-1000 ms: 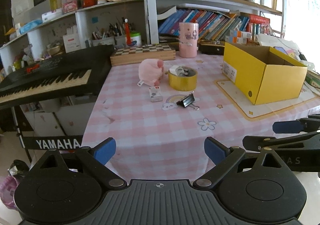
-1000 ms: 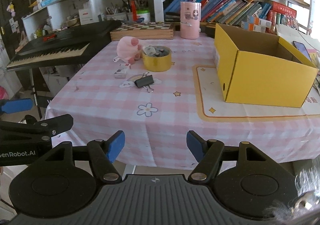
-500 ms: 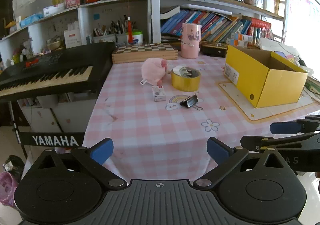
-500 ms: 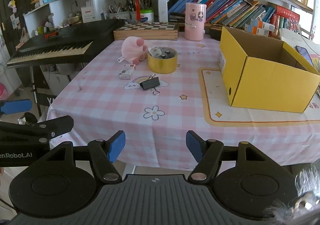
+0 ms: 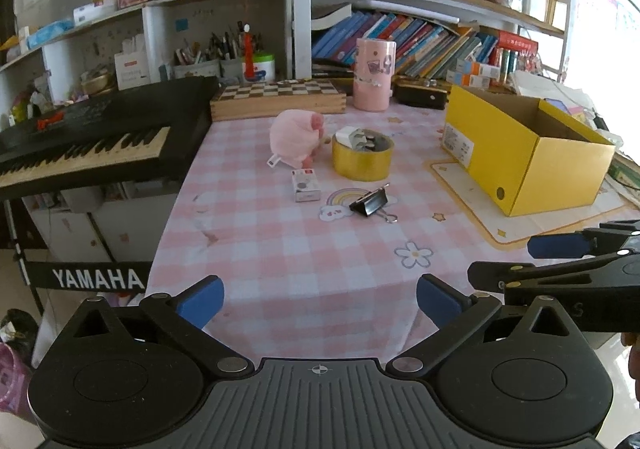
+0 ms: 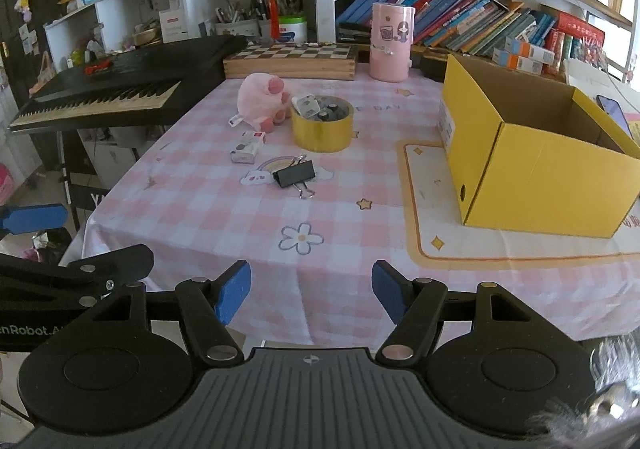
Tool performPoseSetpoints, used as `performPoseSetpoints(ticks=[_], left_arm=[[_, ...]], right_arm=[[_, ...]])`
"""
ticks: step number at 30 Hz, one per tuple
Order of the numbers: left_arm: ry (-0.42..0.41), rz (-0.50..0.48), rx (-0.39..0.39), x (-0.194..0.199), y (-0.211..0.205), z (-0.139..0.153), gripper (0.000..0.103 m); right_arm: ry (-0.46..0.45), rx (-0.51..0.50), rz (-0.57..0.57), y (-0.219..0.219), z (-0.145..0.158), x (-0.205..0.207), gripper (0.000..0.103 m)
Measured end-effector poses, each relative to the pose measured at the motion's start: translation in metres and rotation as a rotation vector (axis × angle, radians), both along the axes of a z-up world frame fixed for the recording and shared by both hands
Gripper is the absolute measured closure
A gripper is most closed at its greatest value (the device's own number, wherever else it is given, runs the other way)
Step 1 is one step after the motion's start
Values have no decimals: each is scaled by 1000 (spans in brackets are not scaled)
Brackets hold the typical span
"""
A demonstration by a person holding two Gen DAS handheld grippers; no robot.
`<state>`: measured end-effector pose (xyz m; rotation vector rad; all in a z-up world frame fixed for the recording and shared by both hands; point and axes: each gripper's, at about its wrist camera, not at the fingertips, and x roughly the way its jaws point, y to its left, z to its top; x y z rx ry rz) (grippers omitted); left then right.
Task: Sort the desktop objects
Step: 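Withdraw both tools from the box back toward the remaining objects, then grasp the black binder clip with the right tool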
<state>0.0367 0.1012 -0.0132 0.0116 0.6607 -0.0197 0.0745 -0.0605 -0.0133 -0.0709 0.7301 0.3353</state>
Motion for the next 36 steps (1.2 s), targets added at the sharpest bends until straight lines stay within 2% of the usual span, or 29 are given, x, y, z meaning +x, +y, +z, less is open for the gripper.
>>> performPoseSetpoints(ticks=[13, 26, 36], left_arm=[[29, 63, 17, 42, -5, -5, 0], [57, 172, 47, 77, -9, -5, 0], [81, 281, 45, 93, -4, -7, 0]], right_arm=[[28, 0, 74, 0, -5, 58, 37], [76, 3, 191, 6, -14, 114, 37], [100, -32, 305, 20, -25, 145, 37]])
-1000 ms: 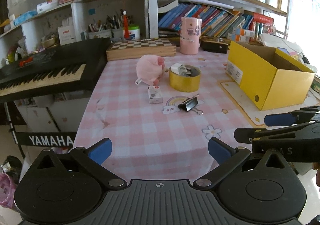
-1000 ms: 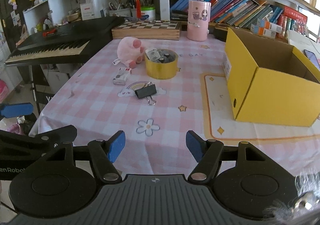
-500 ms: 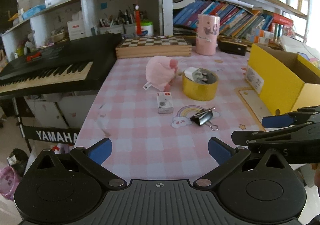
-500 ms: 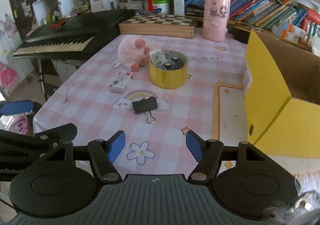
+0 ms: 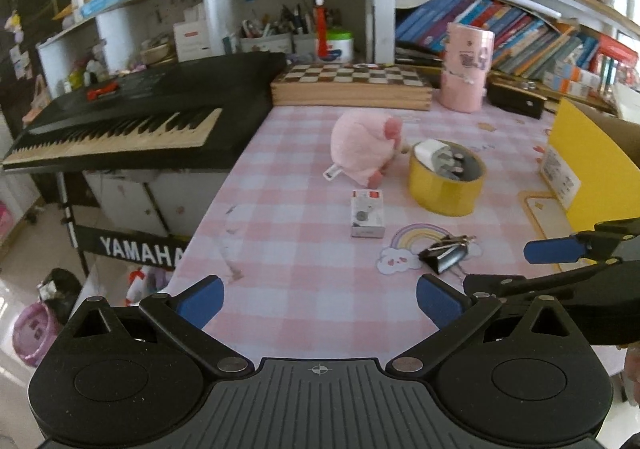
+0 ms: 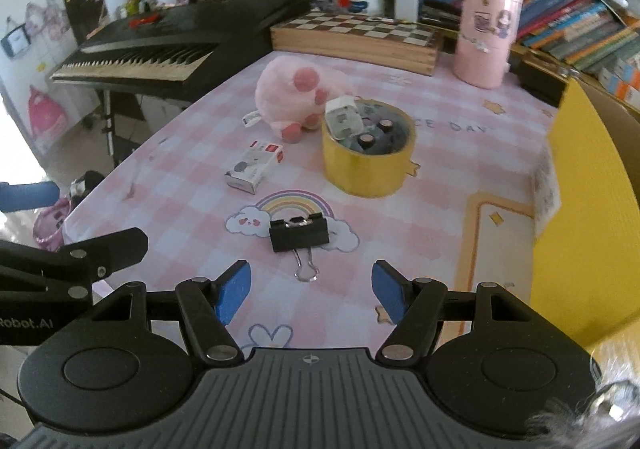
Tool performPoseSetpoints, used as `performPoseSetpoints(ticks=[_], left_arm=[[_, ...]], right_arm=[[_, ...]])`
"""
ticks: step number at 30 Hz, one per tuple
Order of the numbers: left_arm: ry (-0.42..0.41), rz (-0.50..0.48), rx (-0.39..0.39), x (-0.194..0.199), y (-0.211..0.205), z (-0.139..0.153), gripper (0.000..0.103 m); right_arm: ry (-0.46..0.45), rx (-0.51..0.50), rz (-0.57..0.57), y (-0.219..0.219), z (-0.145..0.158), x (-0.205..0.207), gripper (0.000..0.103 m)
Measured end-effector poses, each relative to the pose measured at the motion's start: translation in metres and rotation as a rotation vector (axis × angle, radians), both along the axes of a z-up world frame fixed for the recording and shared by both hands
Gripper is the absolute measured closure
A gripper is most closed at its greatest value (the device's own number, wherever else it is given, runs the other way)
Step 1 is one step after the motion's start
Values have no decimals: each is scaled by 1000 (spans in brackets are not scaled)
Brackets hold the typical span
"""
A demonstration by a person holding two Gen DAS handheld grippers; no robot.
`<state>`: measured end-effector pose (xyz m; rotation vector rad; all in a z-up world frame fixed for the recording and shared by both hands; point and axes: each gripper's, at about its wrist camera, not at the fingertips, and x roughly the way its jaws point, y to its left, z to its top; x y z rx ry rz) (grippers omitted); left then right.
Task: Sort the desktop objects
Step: 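Grasp the black binder clip with the right tool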
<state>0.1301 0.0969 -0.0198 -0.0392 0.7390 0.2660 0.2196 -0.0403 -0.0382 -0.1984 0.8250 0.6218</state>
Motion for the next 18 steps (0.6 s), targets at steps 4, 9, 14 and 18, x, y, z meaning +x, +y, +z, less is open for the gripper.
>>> performPoseSetpoints(ticks=[4, 9, 14, 18], left_arm=[[8, 32, 9, 4, 3, 1, 0], [20, 66, 22, 10, 3, 0, 0], [31, 95, 32, 17, 4, 0, 0], [39, 102, 34, 24, 4, -1, 0]], right_arm=[[5, -14, 47, 9, -5, 10, 38], [4, -28, 90, 18, -12, 24, 39], [7, -47, 133, 27, -17, 34, 45], [7, -60, 167, 32, -22, 41, 53]])
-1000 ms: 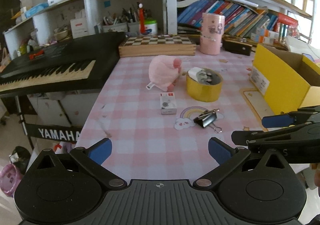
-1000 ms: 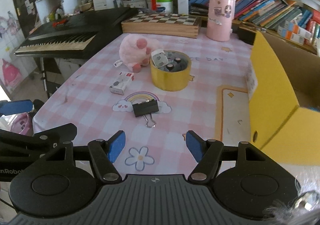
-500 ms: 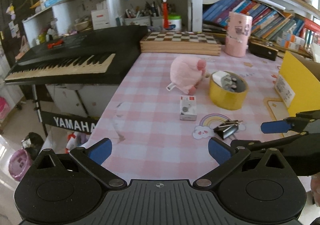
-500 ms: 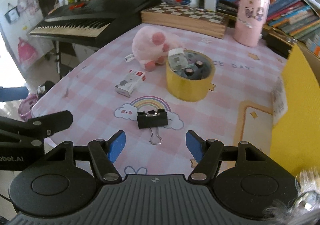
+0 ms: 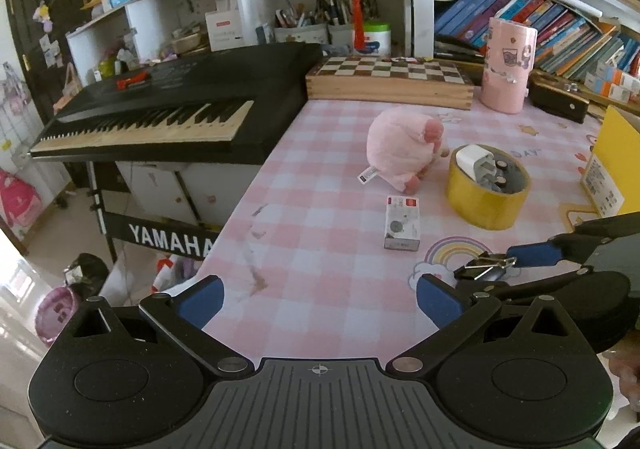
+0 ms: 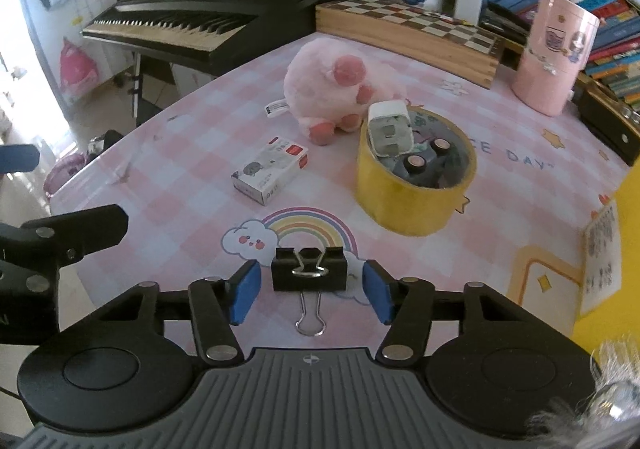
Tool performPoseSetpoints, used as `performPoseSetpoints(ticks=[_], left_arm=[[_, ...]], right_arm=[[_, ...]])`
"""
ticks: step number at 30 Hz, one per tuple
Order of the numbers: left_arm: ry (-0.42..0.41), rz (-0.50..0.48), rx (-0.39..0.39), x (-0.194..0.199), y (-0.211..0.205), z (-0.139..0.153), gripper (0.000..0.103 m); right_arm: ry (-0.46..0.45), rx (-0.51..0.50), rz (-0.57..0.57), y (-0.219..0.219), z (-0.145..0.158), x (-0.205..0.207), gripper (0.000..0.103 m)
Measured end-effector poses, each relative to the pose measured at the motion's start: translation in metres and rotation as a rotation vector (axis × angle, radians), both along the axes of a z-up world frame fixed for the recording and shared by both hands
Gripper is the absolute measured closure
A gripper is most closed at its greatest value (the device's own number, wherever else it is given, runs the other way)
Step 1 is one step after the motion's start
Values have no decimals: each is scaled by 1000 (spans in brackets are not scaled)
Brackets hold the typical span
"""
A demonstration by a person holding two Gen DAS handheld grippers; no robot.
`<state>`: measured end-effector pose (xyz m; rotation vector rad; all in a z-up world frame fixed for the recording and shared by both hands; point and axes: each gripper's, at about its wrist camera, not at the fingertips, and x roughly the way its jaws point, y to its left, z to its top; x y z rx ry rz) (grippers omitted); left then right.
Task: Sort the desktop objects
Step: 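Grasp the black binder clip with the right tool, then lift the binder clip with the right tool while the left tool grasps the small white box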
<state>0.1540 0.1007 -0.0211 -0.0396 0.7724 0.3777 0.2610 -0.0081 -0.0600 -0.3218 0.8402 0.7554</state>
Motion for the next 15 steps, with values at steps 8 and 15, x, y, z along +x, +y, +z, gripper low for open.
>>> performPoseSetpoints(ticks=[8, 15], left_arm=[[9, -31, -9, 20, -6, -3, 0], [6, -70, -72, 47, -10, -15, 4]], right_arm=[[-33, 19, 4, -12, 7, 10, 65], [-31, 43, -77, -40, 20, 20, 65]])
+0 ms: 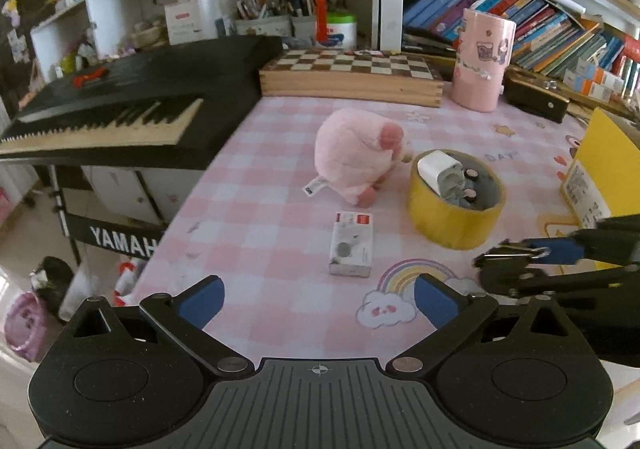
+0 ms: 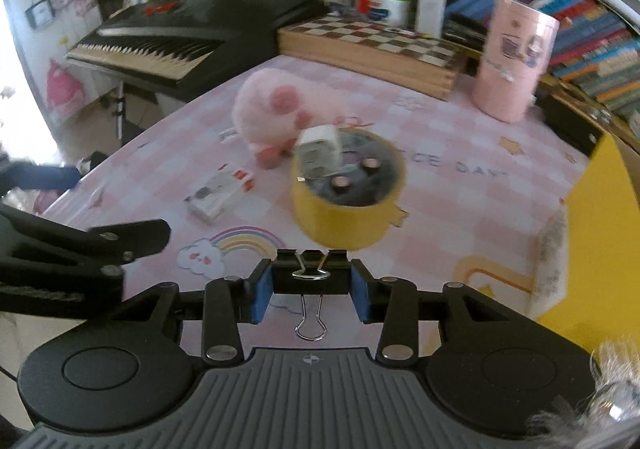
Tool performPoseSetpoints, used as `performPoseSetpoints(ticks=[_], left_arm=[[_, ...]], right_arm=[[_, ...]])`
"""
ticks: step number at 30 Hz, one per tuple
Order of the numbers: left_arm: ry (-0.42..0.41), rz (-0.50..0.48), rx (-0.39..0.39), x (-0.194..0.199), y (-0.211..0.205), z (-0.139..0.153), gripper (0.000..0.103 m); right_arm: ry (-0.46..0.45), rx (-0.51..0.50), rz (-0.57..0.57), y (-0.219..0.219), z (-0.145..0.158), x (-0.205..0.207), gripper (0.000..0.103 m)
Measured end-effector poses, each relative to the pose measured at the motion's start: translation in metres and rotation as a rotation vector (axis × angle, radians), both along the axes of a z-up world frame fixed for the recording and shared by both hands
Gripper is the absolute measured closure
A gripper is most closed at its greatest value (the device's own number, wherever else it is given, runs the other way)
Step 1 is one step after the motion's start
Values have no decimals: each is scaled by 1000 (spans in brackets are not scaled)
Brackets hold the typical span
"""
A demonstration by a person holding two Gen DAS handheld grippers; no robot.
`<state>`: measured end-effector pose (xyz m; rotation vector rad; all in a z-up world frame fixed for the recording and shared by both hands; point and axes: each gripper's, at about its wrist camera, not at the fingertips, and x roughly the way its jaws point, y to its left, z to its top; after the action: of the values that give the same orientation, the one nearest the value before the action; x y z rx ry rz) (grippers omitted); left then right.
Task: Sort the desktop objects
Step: 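Lift the binder clip with the right tool while the left tool grasps the small white box, then carry the binder clip and white box with both tools toward the yellow box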
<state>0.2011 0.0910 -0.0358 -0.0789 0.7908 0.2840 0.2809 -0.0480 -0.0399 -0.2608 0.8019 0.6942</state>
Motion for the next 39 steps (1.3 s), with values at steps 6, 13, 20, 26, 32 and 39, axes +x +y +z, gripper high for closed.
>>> performPoseSetpoints(ticks=[6, 13, 20, 26, 32, 39], left_arm=[[-1, -11, -3, 26, 1, -12, 20], [40, -47, -18, 51, 2, -29, 55], [53, -77, -27, 59, -1, -33, 70], [56, -95, -64, 57, 2, -29, 75], [4, -129, -113, 43, 8, -7, 75], [-86, -184, -165, 15, 8, 27, 75]], right_arm=[[11, 20, -71, -20, 3, 9, 65], [2, 41, -121, -32, 6, 14, 65], [8, 33, -144, -35, 6, 18, 65], [9, 39, -169, -37, 8, 15, 65], [-13, 61, -226, -42, 16, 3, 65], [-23, 86, -262, -44, 29, -15, 65]])
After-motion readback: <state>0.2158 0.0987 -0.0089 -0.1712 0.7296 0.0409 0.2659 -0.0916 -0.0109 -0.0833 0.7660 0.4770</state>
